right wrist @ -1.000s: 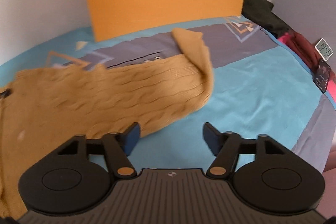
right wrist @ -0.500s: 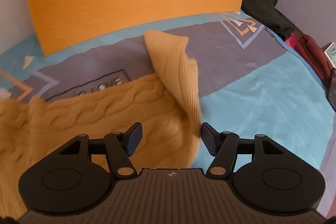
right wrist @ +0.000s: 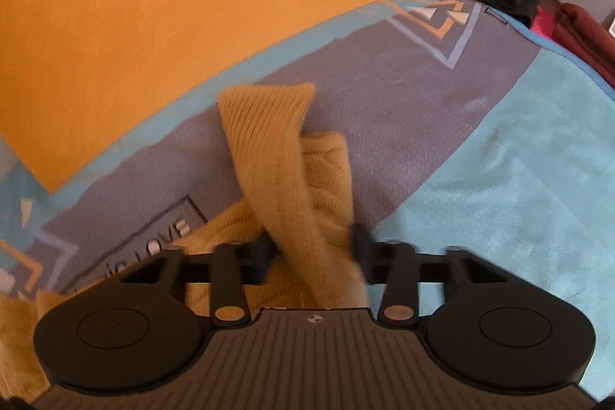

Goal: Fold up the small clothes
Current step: 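Grasp the cuff of the yellow cardigan sleeve with the right gripper, then lift the sleeve and lay it across the cardigan body, then open the right gripper, then grasp the other sleeve cuff with the left gripper and lift it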

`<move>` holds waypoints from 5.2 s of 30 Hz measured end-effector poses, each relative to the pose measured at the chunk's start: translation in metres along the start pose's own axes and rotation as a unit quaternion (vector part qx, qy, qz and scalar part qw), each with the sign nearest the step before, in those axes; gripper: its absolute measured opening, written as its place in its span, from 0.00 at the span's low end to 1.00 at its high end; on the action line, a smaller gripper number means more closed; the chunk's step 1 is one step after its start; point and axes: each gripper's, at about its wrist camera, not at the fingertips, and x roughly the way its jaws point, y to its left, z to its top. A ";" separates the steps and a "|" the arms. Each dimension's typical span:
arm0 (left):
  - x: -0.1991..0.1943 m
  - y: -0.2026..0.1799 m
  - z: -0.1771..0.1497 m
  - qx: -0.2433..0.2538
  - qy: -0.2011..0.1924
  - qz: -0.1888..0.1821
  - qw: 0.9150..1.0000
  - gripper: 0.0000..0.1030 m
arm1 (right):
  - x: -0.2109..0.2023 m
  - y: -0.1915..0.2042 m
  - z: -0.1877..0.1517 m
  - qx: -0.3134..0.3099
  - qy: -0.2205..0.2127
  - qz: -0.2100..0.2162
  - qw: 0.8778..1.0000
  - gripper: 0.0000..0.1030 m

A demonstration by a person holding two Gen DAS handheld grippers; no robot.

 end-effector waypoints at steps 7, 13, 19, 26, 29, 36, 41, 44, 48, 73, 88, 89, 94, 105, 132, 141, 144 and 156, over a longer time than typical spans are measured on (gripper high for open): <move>0.003 0.003 -0.002 -0.005 -0.003 -0.009 1.000 1.00 | -0.039 -0.002 -0.002 0.011 -0.056 0.053 0.997 0.14; 0.002 0.004 -0.006 -0.003 -0.012 -0.021 1.000 1.00 | -0.087 0.004 -0.004 0.040 -0.078 0.151 0.985 0.13; 0.002 0.011 -0.017 -0.008 -0.021 -0.036 0.999 1.00 | -0.126 0.018 -0.009 0.079 -0.075 0.249 0.962 0.13; 0.008 0.032 -0.039 -0.031 -0.023 -0.054 0.998 1.00 | -0.163 0.068 -0.023 0.054 -0.057 0.317 0.945 0.13; 0.012 0.045 -0.049 -0.047 -0.022 -0.058 0.997 1.00 | -0.174 0.097 -0.033 0.042 -0.046 0.342 0.938 0.13; 0.020 0.082 -0.075 -0.091 -0.022 -0.061 0.994 1.00 | -0.191 0.185 -0.071 -0.016 -0.009 0.393 0.919 0.13; 0.032 0.112 -0.096 -0.131 -0.010 -0.060 0.989 1.00 | -0.205 0.256 -0.138 -0.097 0.025 0.416 0.904 0.13; 0.042 0.128 -0.107 -0.155 -0.003 -0.063 0.986 1.00 | -0.214 0.288 -0.204 -0.209 0.027 0.384 0.899 0.15; 0.056 0.144 -0.120 -0.177 0.006 -0.069 0.982 1.00 | -0.212 0.319 -0.294 -0.428 0.017 0.266 0.864 0.20; 0.077 0.187 -0.172 -0.230 0.012 -0.075 0.970 1.00 | -0.278 0.424 -0.234 -0.366 -0.136 0.262 0.883 0.10; 0.059 0.217 -0.175 -0.240 -0.058 -0.077 0.966 1.00 | -0.236 0.426 -0.305 -0.440 0.055 0.333 0.832 0.64; 0.056 0.221 -0.173 -0.242 -0.074 -0.082 0.964 1.00 | -0.237 0.423 -0.305 -0.447 0.071 0.345 0.822 0.64; 0.050 0.260 -0.155 -0.281 -0.144 -0.095 0.944 1.00 | -0.256 0.389 -0.299 -0.455 0.077 0.365 0.808 0.64; 0.081 0.347 -0.078 -0.393 -0.220 -0.174 0.876 1.00 | -0.273 0.274 -0.281 -0.398 0.092 0.340 0.847 0.64; 0.147 0.443 -0.014 -0.509 -0.244 -0.337 0.753 1.00 | -0.276 0.191 -0.263 -0.329 0.089 0.249 0.907 0.63; 0.134 0.450 -0.011 -0.487 -0.262 -0.314 0.772 0.78 | -0.271 0.197 -0.266 -0.332 0.094 0.241 0.907 0.63; 0.118 0.442 -0.009 -0.461 -0.284 -0.309 0.782 0.76 | -0.271 0.202 -0.266 -0.337 0.093 0.243 0.905 0.63; 0.026 0.374 0.005 -0.287 -0.371 -0.336 0.817 0.64 | -0.269 0.212 -0.265 -0.337 0.095 0.253 0.902 0.63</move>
